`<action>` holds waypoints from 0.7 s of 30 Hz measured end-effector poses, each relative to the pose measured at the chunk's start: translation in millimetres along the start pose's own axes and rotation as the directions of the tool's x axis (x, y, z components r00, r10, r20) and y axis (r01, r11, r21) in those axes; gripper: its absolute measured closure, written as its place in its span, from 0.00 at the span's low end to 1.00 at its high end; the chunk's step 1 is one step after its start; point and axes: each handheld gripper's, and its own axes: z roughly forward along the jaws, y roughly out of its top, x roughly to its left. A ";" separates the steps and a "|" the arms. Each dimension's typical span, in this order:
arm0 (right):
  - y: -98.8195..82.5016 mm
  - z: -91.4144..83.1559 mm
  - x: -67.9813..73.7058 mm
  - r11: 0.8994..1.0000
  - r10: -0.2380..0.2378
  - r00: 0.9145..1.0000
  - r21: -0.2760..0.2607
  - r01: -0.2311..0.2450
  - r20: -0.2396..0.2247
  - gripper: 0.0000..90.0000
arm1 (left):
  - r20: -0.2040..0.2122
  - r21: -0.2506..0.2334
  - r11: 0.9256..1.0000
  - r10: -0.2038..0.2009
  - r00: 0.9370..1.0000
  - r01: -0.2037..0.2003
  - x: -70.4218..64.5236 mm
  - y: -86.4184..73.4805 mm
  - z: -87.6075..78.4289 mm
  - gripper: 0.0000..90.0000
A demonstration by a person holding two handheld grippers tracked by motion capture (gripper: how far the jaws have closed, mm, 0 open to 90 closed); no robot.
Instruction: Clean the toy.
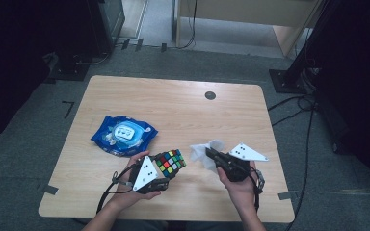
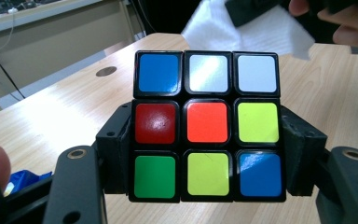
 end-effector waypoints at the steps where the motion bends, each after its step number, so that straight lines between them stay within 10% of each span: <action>1: 2.3 0.8 6.9 1.000 -0.020 1.000 -0.005 0.020 -0.023 1.00 | 0.001 -0.002 1.000 0.001 1.000 -0.001 -0.6 0.4 0.3 0.38; 13: 9.5 13.9 61.0 0.996 -0.084 0.974 -0.036 0.078 -0.210 0.99 | 0.037 -0.016 1.000 0.022 0.999 -0.021 -10.7 4.2 1.5 0.38; 21: -1.6 24.4 43.1 1.000 -0.019 0.995 -0.002 0.019 -0.101 0.99 | 0.033 -0.039 0.998 0.047 0.998 -0.046 -13.3 10.5 -3.8 0.38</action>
